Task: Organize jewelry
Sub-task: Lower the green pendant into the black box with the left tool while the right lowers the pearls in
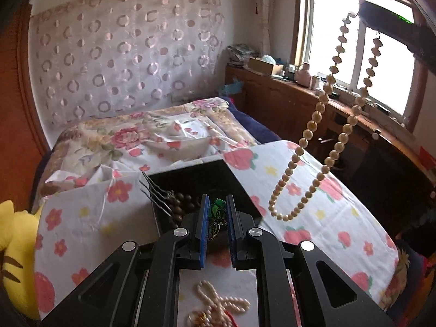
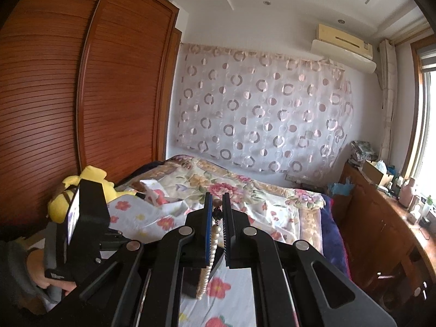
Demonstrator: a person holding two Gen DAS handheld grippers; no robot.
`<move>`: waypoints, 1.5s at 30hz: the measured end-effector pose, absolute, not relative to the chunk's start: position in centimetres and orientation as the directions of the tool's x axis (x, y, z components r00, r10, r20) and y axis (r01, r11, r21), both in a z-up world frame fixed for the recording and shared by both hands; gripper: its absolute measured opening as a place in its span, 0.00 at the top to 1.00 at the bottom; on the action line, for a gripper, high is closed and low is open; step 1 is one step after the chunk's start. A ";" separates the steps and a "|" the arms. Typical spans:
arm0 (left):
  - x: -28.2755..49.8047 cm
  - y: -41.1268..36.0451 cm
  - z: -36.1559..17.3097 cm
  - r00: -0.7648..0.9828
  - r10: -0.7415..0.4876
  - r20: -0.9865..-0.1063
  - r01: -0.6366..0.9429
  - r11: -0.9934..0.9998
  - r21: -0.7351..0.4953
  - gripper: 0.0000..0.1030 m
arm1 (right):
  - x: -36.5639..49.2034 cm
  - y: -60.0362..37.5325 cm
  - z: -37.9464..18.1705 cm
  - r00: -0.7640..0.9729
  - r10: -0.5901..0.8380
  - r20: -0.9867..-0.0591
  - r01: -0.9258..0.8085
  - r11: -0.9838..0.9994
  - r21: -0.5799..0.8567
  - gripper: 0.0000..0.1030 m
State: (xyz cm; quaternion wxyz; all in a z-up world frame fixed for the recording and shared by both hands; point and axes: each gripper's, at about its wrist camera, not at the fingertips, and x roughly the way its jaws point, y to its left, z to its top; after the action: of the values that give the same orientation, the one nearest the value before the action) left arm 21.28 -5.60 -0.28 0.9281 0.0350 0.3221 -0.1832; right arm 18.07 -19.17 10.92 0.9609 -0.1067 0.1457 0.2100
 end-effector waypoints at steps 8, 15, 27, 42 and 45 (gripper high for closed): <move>25.2 -4.1 -2.6 0.692 -0.304 -0.655 0.323 0.942 -0.095 0.89 | 22.0 -18.2 10.6 0.854 0.364 -0.372 -0.433 0.893 -0.120 0.92; 26.1 -3.2 -4.4 0.678 -0.280 -0.680 0.297 0.950 -0.095 0.89 | 25.1 -17.2 9.2 0.835 0.352 -0.422 -0.426 0.900 -0.093 0.92; 23.9 -2.8 -3.5 0.728 -0.239 -0.642 0.292 0.956 -0.025 0.56 | 26.6 -14.7 9.6 0.835 0.361 -0.415 -0.438 0.893 -0.105 0.92; 21.7 0.1 -4.7 0.742 -0.206 -0.638 0.249 0.968 -0.023 0.27 | 27.8 -12.6 5.5 0.784 0.370 -0.498 -0.463 0.884 -0.071 0.92; 21.2 0.4 -5.3 0.743 -0.188 -0.642 0.240 0.971 -0.007 0.25 | 28.4 -12.6 3.3 0.756 0.368 -0.542 -0.464 0.884 -0.047 0.92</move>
State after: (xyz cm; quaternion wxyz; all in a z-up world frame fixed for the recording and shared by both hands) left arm 21.19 0.44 -5.32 0.9327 0.0379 0.3397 -0.1148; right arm 28.44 -12.65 3.34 0.9326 -0.0897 0.2693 0.2230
